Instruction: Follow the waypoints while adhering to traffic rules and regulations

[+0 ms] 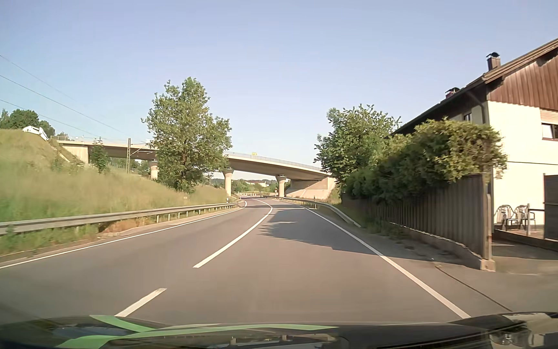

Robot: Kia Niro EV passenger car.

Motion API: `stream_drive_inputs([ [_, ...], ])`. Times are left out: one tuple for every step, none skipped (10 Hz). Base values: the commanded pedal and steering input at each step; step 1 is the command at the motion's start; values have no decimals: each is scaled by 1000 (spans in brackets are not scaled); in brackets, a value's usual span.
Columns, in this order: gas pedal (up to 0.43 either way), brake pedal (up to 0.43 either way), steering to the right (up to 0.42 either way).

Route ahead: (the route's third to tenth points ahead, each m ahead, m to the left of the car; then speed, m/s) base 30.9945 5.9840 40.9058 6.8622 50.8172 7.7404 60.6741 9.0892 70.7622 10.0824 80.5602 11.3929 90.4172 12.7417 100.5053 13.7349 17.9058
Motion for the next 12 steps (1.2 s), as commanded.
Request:
stream_drive_inputs([
  [138, 0, -1],
  [138, 0, -3],
  [169, 0, -4],
  [189, 0, -4],
  [189, 0, -6],
  [177, 0, -9],
  [130, 0, -10],
  [0, 0, -11],
  [0, 0, -11],
  [0, 0, -12],
  [0, 0, -12],
  [0, 0, -12],
])
